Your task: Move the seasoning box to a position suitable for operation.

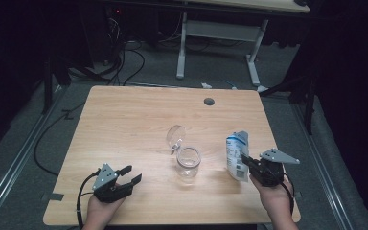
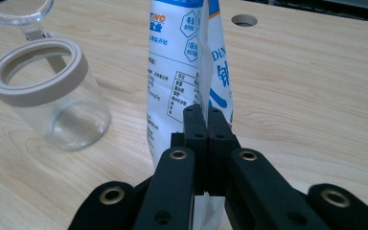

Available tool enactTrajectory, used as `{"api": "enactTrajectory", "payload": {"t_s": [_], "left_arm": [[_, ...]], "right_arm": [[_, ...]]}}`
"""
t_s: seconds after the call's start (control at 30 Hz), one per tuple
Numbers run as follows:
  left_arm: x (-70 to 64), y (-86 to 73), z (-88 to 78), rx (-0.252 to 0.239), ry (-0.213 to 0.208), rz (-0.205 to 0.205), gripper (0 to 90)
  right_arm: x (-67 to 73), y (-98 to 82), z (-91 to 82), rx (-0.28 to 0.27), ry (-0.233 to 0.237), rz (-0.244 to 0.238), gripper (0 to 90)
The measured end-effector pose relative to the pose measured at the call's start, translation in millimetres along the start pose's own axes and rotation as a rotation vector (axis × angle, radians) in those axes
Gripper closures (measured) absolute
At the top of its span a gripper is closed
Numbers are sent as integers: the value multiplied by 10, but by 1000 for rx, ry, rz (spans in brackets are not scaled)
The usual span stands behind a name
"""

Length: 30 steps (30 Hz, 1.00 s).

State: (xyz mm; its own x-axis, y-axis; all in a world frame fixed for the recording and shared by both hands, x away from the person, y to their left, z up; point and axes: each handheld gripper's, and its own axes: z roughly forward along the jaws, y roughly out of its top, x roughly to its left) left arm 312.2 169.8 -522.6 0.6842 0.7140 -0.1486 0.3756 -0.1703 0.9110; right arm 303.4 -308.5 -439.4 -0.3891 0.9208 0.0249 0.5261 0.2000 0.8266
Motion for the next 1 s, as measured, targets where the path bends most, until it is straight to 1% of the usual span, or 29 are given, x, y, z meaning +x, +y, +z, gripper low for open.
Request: {"api": "enactTrajectory", "payload": {"t_s": [0.07, 0.1, 0.13, 0.23, 0.27, 0.3, 0.37, 0.43, 0.67, 0.7, 0.87, 0.93, 0.97, 1.0], "left_arm": [[2, -3, -3, -3, 2, -2, 452], [-2, -9, -12, -9, 11, 6, 444], [-7, -14, -18, -16, 17, 10, 436], [-2, -24, -35, -26, 31, 12, 424], [-2, -24, -35, -26, 31, 12, 422], [4, -31, -34, -29, 35, 9, 422], [7, -40, -31, -25, 37, 10, 422], [6, -41, -29, -21, 41, 11, 422], [9, -34, -53, -34, 45, 10, 423], [10, -35, -54, -33, 45, 10, 423], [4, -37, -54, -33, 42, 10, 423], [-5, -38, -47, -28, 48, 14, 423], [-5, -38, -46, -24, 49, 15, 423], [-5, -39, -47, -25, 49, 14, 423]], "right_arm": [[1, 9, 4, 8, 1, -3, 900], [4, 33, 10, 31, -5, -13, 900], [9, 42, 11, 40, -9, -7, 900], [13, 88, 11, 74, -10, -8, 900], [13, 88, 11, 74, -10, -8, 900], [17, 127, 12, 99, -4, -7, 900], [26, 175, 16, 133, 1, -22, 900], [36, 212, 21, 157, 5, -32, 900], [52, 329, 47, 244, 33, -49, 900], [55, 340, 51, 247, 34, -44, 900], [56, 387, 72, 288, 44, -53, 900], [53, 404, 80, 305, 50, -55, 900], [47, 411, 82, 312, 60, -42, 900], [42, 417, 84, 315, 65, -40, 900]]}}
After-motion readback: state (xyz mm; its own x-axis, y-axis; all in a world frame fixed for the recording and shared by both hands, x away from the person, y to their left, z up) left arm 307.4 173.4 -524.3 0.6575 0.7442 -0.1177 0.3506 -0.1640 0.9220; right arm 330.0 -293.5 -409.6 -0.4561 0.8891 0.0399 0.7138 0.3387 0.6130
